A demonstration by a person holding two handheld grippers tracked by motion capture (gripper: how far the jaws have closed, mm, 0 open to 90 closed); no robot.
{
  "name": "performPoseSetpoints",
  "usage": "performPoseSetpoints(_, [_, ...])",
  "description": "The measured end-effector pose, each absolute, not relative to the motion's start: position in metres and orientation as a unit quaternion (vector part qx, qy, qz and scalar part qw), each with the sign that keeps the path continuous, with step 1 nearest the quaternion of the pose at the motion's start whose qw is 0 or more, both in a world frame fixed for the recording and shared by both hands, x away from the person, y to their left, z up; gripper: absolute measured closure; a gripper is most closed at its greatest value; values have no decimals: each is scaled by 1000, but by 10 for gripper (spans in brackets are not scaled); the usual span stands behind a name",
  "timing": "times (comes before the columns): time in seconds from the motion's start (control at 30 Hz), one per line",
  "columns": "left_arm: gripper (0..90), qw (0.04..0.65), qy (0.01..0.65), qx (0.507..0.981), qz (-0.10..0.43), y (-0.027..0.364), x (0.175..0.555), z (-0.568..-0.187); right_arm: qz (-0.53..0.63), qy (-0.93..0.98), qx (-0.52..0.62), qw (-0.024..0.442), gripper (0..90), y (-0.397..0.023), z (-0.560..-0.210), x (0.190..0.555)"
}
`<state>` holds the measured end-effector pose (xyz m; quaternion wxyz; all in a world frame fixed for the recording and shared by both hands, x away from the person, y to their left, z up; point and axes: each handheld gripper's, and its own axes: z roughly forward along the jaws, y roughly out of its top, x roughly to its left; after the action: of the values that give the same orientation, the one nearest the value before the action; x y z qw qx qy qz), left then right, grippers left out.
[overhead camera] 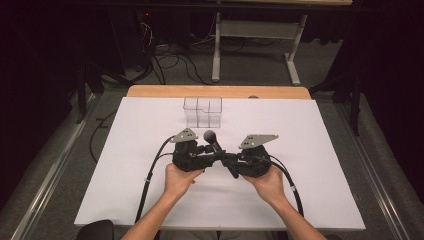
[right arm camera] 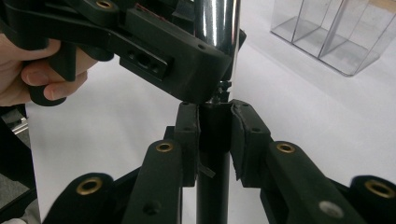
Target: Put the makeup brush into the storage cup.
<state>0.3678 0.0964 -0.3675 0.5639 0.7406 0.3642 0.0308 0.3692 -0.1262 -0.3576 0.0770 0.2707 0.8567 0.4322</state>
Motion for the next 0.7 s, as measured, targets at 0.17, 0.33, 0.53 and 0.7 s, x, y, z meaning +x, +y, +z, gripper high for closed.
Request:
performPoseSetpoints(0.17, [599, 563, 365, 742, 28, 95, 368, -369, 434, 858, 265, 76, 765, -125, -357, 368])
performPoseSetpoints(0.33, [627, 568, 364, 738, 22, 97, 368, -367, 435, 858, 261, 75, 765, -124, -357, 367])
performPoseSetpoints(0.53, [653, 569, 365, 736, 14, 98, 369, -368, 434, 859, 263, 72, 765, -124, -358, 368])
performPoseSetpoints(0.7, [675, 574, 362, 735, 9, 98, 369, -367, 437, 858, 261, 70, 764, -123, -358, 368])
